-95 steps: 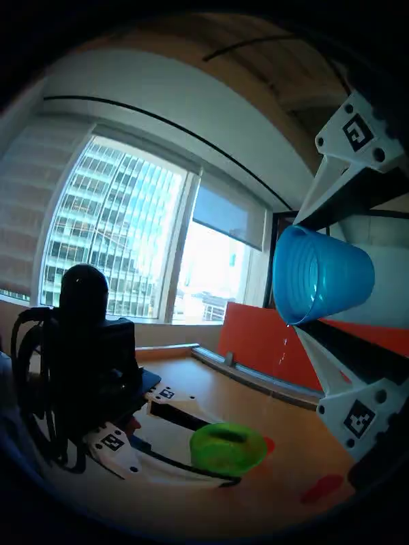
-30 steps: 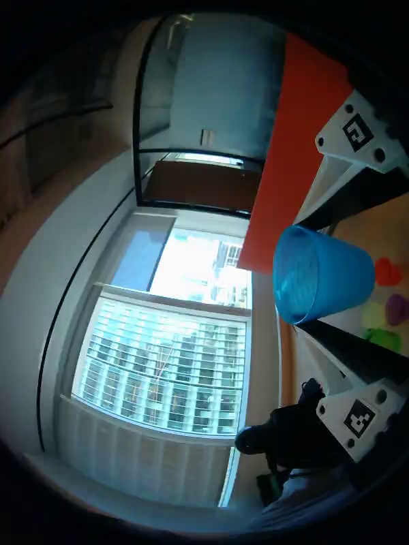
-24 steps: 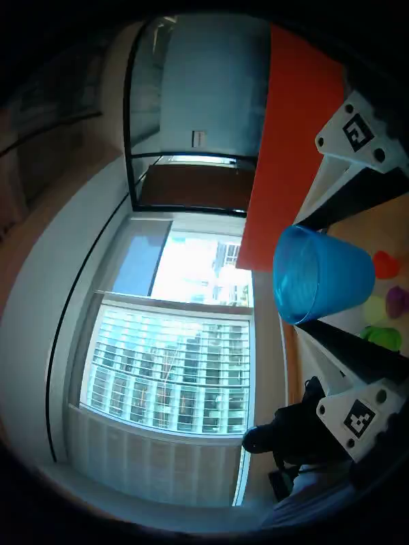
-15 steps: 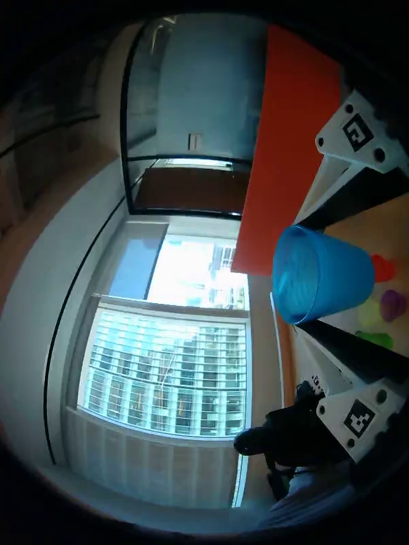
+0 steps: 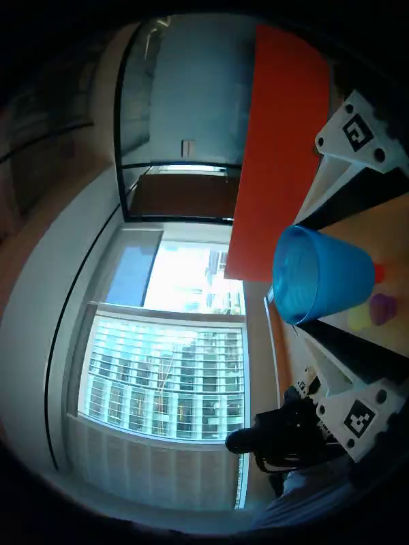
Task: Pour water
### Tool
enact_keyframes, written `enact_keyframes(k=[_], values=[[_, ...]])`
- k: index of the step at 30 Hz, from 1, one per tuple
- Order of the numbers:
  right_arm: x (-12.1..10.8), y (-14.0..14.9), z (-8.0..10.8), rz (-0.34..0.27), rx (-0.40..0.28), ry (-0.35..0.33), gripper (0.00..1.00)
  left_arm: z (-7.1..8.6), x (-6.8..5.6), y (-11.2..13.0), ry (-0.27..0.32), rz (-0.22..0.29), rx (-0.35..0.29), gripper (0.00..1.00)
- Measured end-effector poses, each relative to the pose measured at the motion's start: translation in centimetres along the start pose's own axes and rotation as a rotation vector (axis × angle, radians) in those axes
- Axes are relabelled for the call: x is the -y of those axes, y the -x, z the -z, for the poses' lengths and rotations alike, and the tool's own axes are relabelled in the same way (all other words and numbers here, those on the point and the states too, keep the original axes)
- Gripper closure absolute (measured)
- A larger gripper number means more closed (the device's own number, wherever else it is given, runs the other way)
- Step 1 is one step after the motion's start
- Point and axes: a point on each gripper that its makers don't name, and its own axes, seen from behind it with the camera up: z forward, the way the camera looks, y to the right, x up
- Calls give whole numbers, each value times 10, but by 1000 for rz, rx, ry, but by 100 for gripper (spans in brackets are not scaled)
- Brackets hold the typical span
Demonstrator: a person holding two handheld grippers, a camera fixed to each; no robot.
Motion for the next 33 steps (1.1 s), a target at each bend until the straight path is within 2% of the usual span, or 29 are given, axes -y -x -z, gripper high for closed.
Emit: enact_keyframes(k=[11, 23, 33], values=[[-6, 14, 17, -5, 1, 8, 10, 6, 4, -2, 2, 5, 5, 15], [5, 46, 24, 4, 37, -30, 9, 11, 5, 21, -7, 3, 58, 14], [15, 85, 29, 19, 120, -80, 8, 15, 6, 37, -8, 5, 100, 15]])
